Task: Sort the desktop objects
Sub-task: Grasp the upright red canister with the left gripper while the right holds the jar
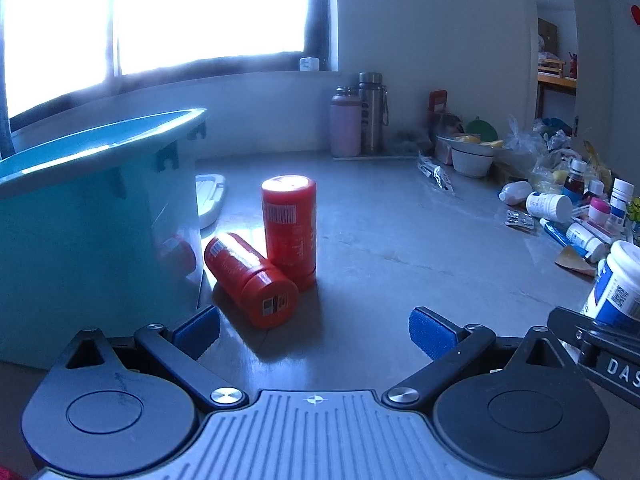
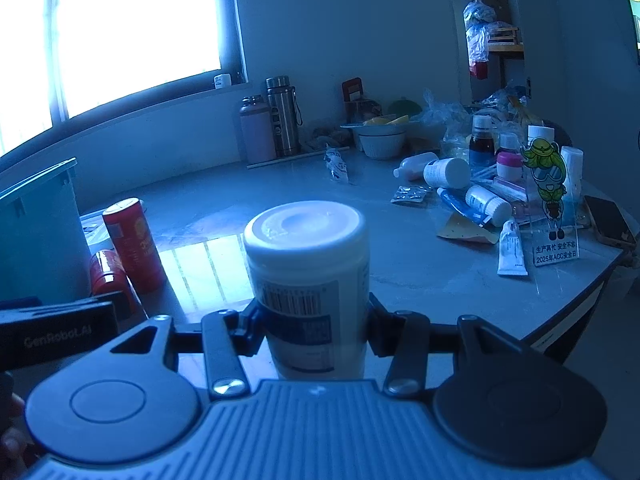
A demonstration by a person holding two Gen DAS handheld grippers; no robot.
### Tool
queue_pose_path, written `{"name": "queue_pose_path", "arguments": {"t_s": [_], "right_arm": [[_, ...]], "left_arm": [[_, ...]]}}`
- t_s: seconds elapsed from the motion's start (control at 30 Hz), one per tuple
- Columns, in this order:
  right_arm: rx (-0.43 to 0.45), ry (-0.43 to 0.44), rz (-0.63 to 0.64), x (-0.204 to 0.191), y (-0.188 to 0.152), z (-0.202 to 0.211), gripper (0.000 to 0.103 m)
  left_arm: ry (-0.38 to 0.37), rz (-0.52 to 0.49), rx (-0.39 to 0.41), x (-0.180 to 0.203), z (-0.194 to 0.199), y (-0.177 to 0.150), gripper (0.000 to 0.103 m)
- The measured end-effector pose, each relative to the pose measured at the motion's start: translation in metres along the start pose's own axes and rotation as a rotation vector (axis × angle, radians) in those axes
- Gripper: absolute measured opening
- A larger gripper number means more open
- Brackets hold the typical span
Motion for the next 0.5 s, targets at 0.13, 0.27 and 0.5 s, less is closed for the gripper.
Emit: {"name": "queue_pose_path", "arguments": {"t_s": [0.13, 0.27, 0.5], "right_arm": [[-0.003, 0.006, -0.005, 0.001, 0.001, -0.003, 0.049], [-0.006, 0.012, -0.004, 0.001, 0.002, -0.007, 0.049], [-0.001, 0.021, -0.001, -0.002, 0.005, -0.012, 0.049]], "left_arm": [[0.032, 0.001, -0.006, -0.003, -0.009, 0.004, 0.102], [0.053, 0.008, -0.005, -0.008, -0.017, 0.010, 0.102], [0.078, 0.012, 0.007, -0.015, -0.032, 0.026, 0.102]]}}
Point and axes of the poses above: each gripper's, at about its wrist camera, not at the fingertips, and z roughly against the way its jaws point, x to its right, y to its top, the point moved 10 cm from there along -z, roughly the way its jaws point, and after that the axes turned 3 degrees about -x, right-handed, at the moved point
